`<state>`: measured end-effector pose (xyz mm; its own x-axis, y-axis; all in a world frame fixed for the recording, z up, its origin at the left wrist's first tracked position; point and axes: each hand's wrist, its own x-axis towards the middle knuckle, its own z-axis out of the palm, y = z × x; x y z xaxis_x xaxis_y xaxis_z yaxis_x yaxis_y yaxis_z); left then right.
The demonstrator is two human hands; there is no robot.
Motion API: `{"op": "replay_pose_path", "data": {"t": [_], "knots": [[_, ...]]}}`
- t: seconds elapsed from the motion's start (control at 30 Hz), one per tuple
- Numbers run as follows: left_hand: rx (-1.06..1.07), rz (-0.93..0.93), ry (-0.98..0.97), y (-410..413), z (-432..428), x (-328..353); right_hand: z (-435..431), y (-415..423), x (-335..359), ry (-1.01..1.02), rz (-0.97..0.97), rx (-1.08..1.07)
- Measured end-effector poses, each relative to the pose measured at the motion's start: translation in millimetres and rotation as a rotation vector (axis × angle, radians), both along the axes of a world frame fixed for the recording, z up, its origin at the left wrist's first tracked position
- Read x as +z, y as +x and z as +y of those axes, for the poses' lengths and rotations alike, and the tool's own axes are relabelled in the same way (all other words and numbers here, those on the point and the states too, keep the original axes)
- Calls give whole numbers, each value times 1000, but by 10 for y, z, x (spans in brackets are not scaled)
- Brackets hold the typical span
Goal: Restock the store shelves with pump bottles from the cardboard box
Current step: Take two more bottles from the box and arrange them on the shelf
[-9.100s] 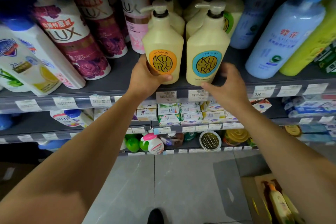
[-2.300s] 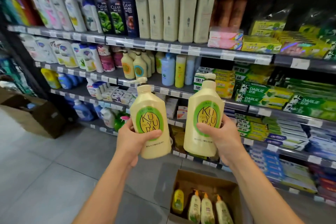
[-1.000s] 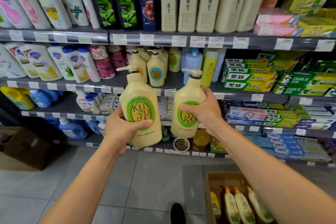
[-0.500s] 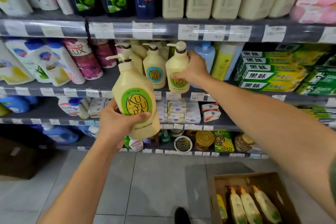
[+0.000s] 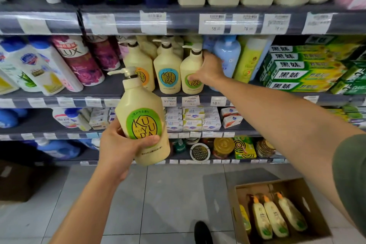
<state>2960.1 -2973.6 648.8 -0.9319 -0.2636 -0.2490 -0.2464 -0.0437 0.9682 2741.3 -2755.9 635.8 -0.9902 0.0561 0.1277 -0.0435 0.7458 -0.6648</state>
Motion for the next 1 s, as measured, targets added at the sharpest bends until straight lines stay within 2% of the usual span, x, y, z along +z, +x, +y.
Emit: {"op": "replay_pose_path", "data": {"t": [0.23,0.77,0.9,1.0], "knots": [[7,5,37,-38,13,-49,-70,-178,-89,-16,-66,-55],[-8,11,55,-21,56,-84,-198,-55,-428,-37,215,-124],[-10,11,56,-20,57,-104,-268,94,-474,-41,310,-217],[-15,19,52,-34,67,-117,-351,228,-622,-177,304,-370]]}}
